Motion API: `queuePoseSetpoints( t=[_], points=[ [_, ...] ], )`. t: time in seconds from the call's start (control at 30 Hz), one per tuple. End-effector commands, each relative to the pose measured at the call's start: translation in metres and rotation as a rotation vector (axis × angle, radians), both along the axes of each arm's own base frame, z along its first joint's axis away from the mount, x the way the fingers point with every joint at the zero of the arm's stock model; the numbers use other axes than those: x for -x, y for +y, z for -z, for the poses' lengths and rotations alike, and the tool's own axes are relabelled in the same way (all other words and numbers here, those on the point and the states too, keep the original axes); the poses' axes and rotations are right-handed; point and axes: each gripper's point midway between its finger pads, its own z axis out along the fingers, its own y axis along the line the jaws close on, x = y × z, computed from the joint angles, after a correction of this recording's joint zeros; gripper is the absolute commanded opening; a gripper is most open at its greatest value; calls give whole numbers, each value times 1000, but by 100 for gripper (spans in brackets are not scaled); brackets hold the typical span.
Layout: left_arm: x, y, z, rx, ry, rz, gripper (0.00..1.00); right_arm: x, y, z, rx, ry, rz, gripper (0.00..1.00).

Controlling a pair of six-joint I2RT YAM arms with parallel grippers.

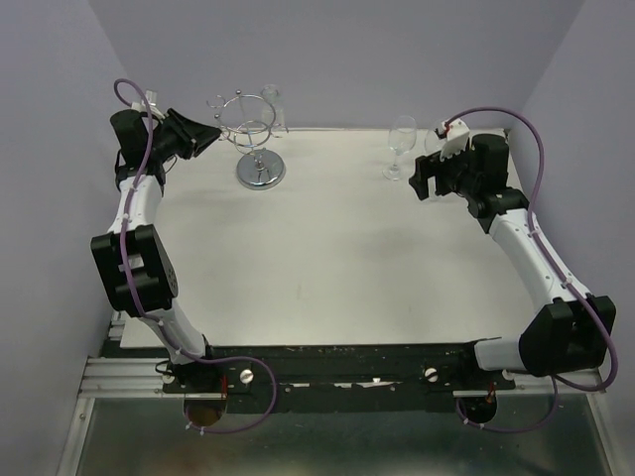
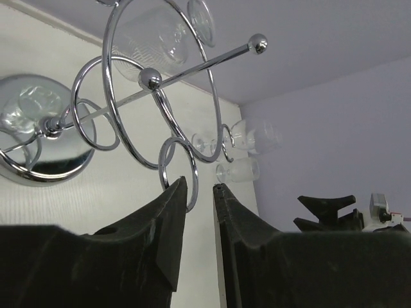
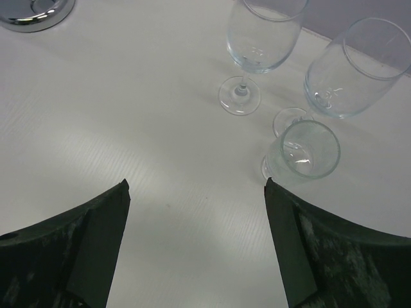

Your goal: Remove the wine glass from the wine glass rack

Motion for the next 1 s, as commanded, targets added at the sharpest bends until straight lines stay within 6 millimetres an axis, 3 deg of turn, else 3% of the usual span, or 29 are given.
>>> queuePoseSetpoints(
  t=[0.0,0.07,0.17,0.4,0.57,0.7,0.97],
  points=[
    [3,-5,-3,-12,11,20,41,10,1,1,-8,13,3,93],
    [11,-6,-15,-14,-12,35,51,11,0,3,-2,14,3,92],
    [21,-2,-21,-28,2,29,52,14,-1,7,4,20,6,92],
    [27,4,12,-32,144,-17,51,15,-2,3,6,10,9,93],
    [13,6,11,-19,128,-4,52,12,-7,-1,30,-9,24,93],
    [3,1,7,-2,97,33,51,14,-9,7,44,4,32,93],
    [0,-19,24,22,132,74,41,26,-10,29,62,41,11,93]
  ],
)
